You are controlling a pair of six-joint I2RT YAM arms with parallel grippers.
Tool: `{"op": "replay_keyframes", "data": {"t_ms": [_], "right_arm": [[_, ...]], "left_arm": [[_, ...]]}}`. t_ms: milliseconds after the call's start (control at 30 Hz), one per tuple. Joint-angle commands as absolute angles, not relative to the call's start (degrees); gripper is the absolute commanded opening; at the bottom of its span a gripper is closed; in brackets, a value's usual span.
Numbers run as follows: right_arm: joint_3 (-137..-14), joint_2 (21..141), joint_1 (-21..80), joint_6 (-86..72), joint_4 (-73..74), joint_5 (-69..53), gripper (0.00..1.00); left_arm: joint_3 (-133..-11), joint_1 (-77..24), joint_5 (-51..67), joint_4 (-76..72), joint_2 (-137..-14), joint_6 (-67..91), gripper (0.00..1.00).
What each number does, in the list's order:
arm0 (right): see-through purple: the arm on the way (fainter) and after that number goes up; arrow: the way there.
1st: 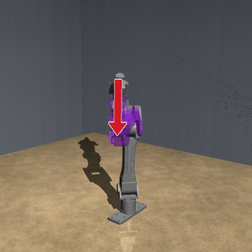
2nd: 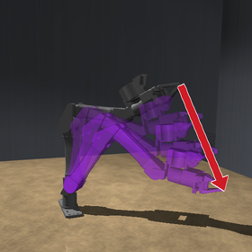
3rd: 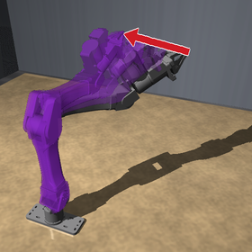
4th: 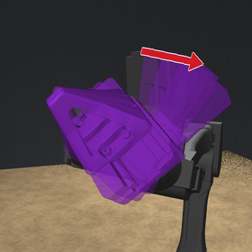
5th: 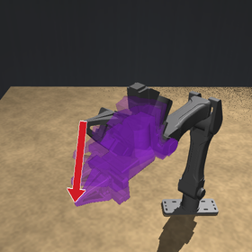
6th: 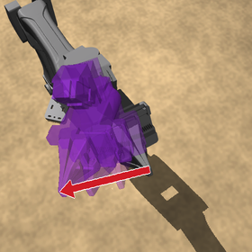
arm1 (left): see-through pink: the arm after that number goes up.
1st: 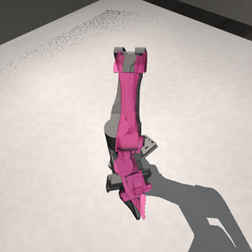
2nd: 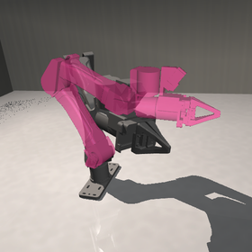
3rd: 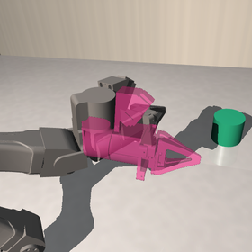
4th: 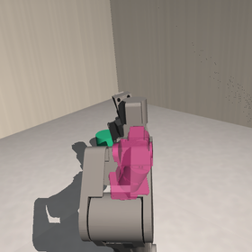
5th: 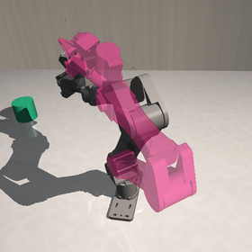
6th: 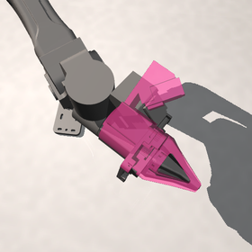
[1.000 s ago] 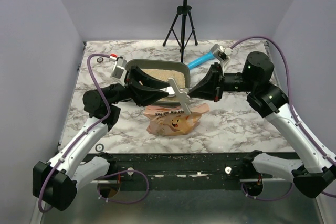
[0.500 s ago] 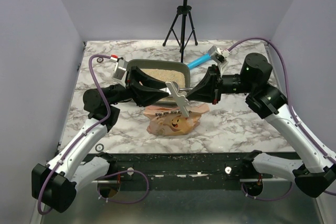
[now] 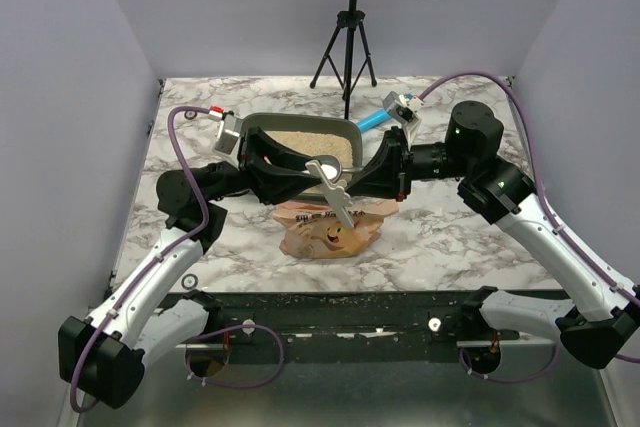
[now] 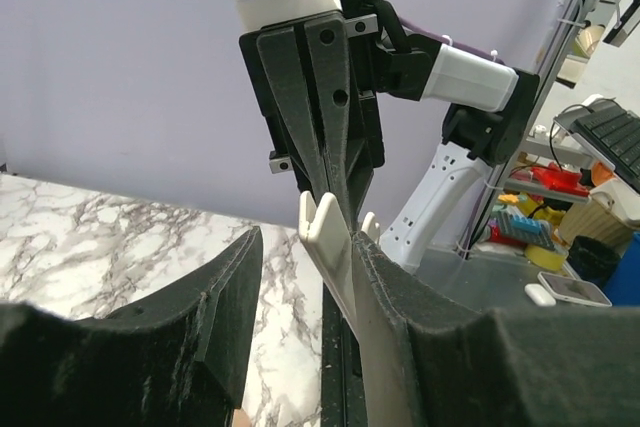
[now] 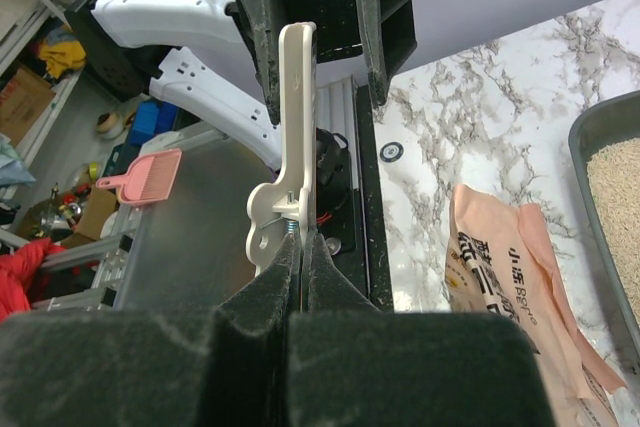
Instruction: Fill the litter box with clean litter
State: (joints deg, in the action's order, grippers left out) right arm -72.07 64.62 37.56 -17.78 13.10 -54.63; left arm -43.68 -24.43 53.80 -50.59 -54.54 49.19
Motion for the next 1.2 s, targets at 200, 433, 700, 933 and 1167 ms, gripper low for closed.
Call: {"op": "replay_keyframes", "data": {"t_ms": [200,433,700,933,1167], "right_arm": [[-71.2,64.6,38.1,-17.3,12.0,-54.1,0.01],[-71.7,65.2,38.2,-16.6,12.8,-53.7,0.02],[-75.8,63.3,38.2,-10.3,22.8,-46.6,0.39],[-78.7,60.0,38.1,-4.0,29.4,-45.8,0.59],[-79.4,61.5,38.2,-0.6,30.3,-50.7,0.66]], "left_arm": [[-44.3,-24.1,53.5,-49.8,-53.1,46.8,0.14],[-44.3,-24.1,54.1,-51.0,-53.2,47.5,0.0],[-44.4,-24.1,54.3,-49.3,-52.6,46.6,0.0],[-44.5,-24.1,53.9,-46.2,-51.9,44.5,0.0],[-44.6,-24.1,54.2,-46.1,-52.3,44.7,0.0]]}}
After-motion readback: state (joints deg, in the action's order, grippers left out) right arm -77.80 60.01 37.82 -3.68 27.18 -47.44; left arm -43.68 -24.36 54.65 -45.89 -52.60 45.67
